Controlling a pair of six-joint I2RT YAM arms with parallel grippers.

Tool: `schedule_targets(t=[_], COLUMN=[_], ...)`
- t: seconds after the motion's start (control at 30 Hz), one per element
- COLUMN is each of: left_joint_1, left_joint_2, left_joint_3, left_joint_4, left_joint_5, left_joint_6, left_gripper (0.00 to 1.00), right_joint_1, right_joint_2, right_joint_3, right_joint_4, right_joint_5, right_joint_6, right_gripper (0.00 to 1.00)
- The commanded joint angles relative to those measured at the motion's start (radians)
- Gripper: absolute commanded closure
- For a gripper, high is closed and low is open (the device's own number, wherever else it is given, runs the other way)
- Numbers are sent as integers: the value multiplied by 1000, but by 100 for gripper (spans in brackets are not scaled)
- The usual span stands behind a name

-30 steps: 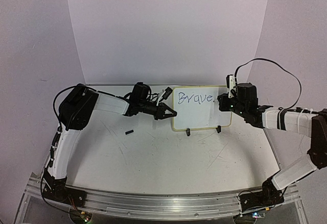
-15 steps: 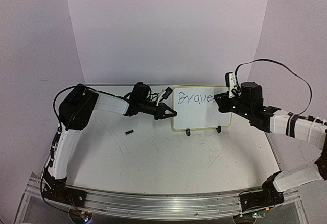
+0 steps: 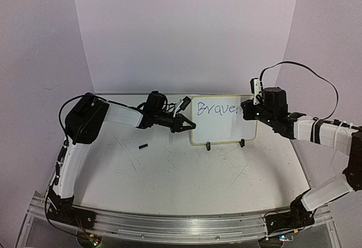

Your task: Write a sentence on the whiteboard

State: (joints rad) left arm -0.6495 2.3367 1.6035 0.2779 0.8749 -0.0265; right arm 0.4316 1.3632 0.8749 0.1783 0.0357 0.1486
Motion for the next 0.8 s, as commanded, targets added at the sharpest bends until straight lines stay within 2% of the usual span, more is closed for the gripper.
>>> schedule_targets(t=[0.0, 0.77], left_joint_1=[1, 0], left_joint_2=[24, 23], left_joint_3=[-8, -12], left_joint_4=[-131, -130], left_joint_5=[-123, -128], left_joint_6=[72, 77], left_gripper=[100, 100], right_joint_1=[-1, -10], right_joint_2=[17, 63], right_joint_3=[-1, -4], right_joint_4=[54, 58], right_joint_5=[17, 40], right_joint_6=[-20, -4], right_gripper=[100, 100])
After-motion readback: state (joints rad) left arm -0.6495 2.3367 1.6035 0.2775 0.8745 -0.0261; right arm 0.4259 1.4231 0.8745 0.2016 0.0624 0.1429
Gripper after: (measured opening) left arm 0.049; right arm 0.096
